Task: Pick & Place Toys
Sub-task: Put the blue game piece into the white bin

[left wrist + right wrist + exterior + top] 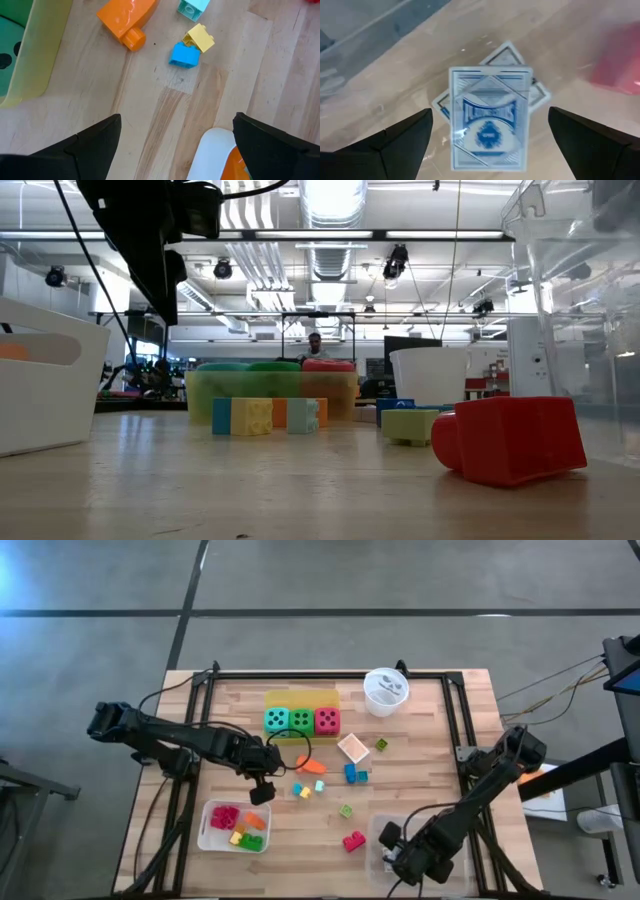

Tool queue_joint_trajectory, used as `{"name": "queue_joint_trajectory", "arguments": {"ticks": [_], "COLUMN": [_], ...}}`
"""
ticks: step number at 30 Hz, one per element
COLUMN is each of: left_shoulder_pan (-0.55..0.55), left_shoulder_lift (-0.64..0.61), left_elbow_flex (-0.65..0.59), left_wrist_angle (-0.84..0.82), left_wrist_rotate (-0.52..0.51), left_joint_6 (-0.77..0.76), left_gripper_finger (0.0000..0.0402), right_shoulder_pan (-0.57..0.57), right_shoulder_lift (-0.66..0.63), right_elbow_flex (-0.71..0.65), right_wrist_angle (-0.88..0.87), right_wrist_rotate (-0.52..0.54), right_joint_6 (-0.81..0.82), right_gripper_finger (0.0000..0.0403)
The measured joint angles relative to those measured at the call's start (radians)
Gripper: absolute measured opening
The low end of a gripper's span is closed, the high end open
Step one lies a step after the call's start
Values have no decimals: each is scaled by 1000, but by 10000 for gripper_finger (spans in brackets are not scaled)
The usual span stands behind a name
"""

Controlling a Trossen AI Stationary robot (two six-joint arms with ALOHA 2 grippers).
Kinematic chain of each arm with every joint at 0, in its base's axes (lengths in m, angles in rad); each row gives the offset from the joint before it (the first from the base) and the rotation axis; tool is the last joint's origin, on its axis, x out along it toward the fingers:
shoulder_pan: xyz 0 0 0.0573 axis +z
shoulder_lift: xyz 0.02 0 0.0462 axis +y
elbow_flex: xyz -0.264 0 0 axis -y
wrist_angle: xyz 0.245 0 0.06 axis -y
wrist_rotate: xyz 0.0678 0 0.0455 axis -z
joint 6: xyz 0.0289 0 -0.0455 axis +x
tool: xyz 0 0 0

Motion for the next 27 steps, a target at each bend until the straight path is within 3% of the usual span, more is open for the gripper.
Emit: {"name": "queue_joint_trajectory", "arguments": {"ticks": [8, 15, 21, 27], "left_shoulder_pan": [0, 0, 0, 0], "left_shoulder_lift": [0, 0, 0, 0], "left_elbow_flex": [0, 0, 0, 0], "left_wrist_angle": [0, 0, 0, 0], "left_wrist_rotate": [0, 0, 0, 0], "left_joint_6": [0, 0, 0, 0], "left_gripper_finger": [367, 367, 367, 367], "right_shoulder_pan": [0, -2, -25, -43], "right_shoulder_lift": [-11, -12, -12, -12], "right_elbow_flex": [161, 315, 419, 484], "right_wrist_angle": [-130, -143, -217, -215], "right_wrist_rotate": [81, 334, 435, 655], "right_joint_6": [94, 525, 603, 939], "right_gripper_finger": [386, 386, 386, 386]}}
